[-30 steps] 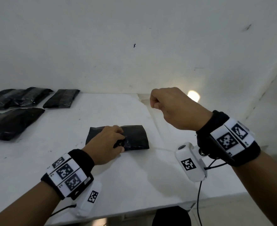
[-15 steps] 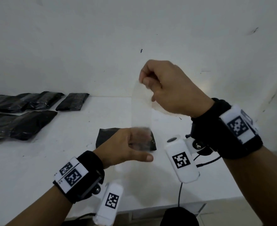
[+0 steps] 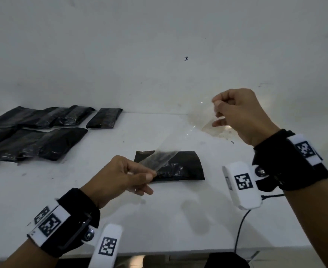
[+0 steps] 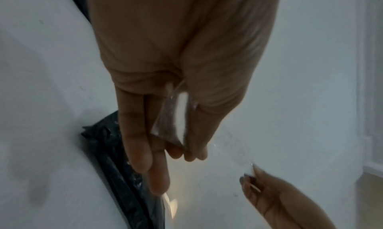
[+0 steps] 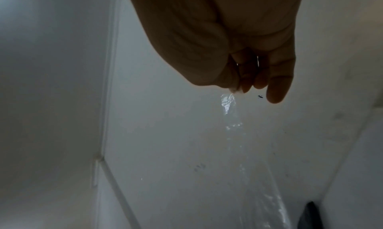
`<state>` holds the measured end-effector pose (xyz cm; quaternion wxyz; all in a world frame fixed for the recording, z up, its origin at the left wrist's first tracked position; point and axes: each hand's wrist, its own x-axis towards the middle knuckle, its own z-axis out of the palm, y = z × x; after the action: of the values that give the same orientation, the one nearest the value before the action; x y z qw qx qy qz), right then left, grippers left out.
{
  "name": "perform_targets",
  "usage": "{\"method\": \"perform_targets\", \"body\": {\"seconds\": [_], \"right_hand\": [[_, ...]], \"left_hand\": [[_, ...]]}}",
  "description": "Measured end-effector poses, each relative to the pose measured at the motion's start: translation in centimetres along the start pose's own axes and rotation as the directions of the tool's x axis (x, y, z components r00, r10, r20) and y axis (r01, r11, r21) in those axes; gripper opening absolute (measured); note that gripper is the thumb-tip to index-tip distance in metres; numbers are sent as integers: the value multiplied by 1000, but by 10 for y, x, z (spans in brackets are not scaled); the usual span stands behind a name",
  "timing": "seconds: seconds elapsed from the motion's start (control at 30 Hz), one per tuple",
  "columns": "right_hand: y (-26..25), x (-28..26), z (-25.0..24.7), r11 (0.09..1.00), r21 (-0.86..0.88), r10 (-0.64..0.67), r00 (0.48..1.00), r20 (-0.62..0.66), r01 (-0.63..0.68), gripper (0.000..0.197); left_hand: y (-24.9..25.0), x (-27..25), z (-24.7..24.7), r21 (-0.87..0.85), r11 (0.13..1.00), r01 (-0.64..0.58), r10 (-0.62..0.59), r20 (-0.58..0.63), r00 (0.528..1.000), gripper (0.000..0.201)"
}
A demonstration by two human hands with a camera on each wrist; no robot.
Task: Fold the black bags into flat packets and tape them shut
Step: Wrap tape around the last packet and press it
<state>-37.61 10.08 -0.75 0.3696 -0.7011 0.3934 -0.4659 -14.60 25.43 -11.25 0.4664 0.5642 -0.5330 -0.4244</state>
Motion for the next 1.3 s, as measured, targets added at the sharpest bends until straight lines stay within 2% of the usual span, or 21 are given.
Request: {"method": "perform_targets", "body": {"seconds": [0.13,0.17,0.23,0.3,0.47,0.53,0.63,0.67,0.8,0.93,1.13,1.3], "right_hand": [[30,-7,-2,974,105,201,979,20,-202,20],[37,-10,-2,961,117,247,968,48,-251,21],[51,-18,1,927,149,332,938,94,-343,25],[63,-25,3,878,210,416,902,113,-431,25],[89,-40,11,675,389,613,770,176,-627,14],[97,-45,14,637,380,656,730,191,-671,4],[108,-51,16,675,240,680,715,163,-698,6],[111,-52,16,692,195,679,718,152,-695,7],[117,-51,16,728,122,662,738,128,-674,8],[119,-43,18,722,132,664,734,145,-679,7],[118,-30,20,711,110,669,716,201,-695,10],[120,-21,21,671,154,691,687,227,-726,8]], "left_hand": [[-5,-1,-21,-47,997,57,-59,-40,997,17],[-8,1,-25,-77,995,66,-70,-50,996,25],[-16,5,-33,-145,986,88,-96,-53,994,55],[-23,8,-39,-221,968,120,-138,-68,988,78],[-35,15,-43,-282,942,184,-227,-129,965,96],[-38,18,-43,-264,941,211,-252,-131,959,90],[-43,23,-40,-244,943,229,-270,-154,950,49],[-45,23,-39,-231,946,228,-270,-172,947,41],[-51,26,-35,-207,955,213,-262,-245,933,33],[-46,36,-37,-244,935,256,-322,-286,902,28],[-40,56,-43,-195,902,386,-423,-212,881,28],[-35,66,-45,-300,883,360,-424,-184,887,17]]}}
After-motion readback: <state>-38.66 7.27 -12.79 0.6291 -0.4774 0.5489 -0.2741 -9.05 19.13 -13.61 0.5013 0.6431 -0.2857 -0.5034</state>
